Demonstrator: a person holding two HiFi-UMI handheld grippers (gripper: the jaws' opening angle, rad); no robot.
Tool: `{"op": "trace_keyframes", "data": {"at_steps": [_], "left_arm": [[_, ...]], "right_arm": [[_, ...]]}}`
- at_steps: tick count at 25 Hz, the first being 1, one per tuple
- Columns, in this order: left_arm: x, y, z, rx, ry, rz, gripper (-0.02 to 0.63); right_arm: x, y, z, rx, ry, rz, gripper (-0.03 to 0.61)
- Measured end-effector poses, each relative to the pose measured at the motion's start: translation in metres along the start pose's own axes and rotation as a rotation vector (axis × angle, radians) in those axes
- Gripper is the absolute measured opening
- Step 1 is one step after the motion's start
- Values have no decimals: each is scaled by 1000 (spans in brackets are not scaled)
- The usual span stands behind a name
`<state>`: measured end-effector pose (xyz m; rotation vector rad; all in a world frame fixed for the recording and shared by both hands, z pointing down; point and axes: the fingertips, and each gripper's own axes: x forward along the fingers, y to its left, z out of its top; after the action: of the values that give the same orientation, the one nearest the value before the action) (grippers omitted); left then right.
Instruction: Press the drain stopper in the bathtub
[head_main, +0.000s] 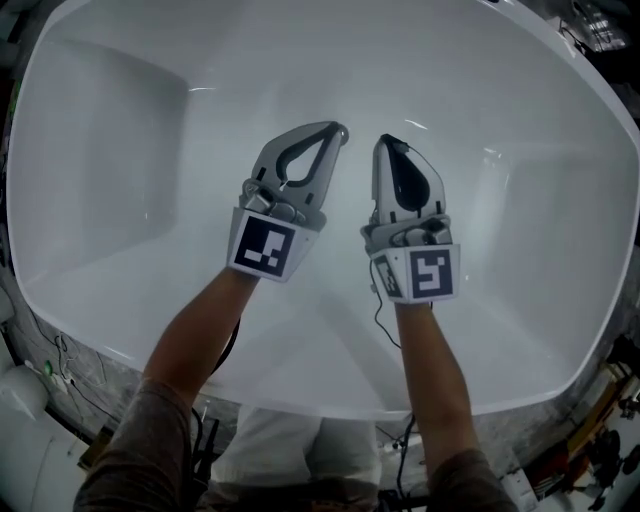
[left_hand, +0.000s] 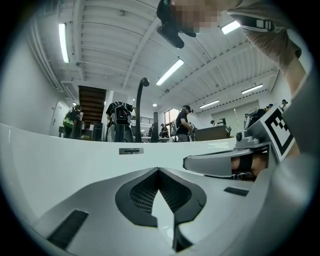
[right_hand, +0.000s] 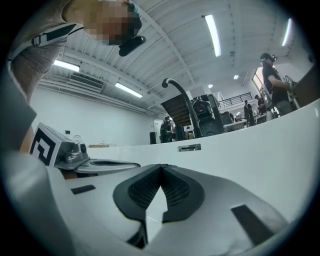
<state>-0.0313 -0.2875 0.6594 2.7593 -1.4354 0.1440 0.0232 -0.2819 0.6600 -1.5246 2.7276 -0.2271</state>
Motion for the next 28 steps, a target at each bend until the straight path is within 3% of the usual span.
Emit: {"op": "trace_keyframes", "data": {"at_steps": [8,15,28], "left_arm": [[17,2,-58,-27,33,1,-2],[16,12,-81,-37,45,7,-2],[43,10,-160,-75,88,10,-2]], "right_arm": [[17,-14,-54,2,15,11,0],[26,-9,-75,10,26,17,0],[31,-32,-140,32,41,-1,0]]}}
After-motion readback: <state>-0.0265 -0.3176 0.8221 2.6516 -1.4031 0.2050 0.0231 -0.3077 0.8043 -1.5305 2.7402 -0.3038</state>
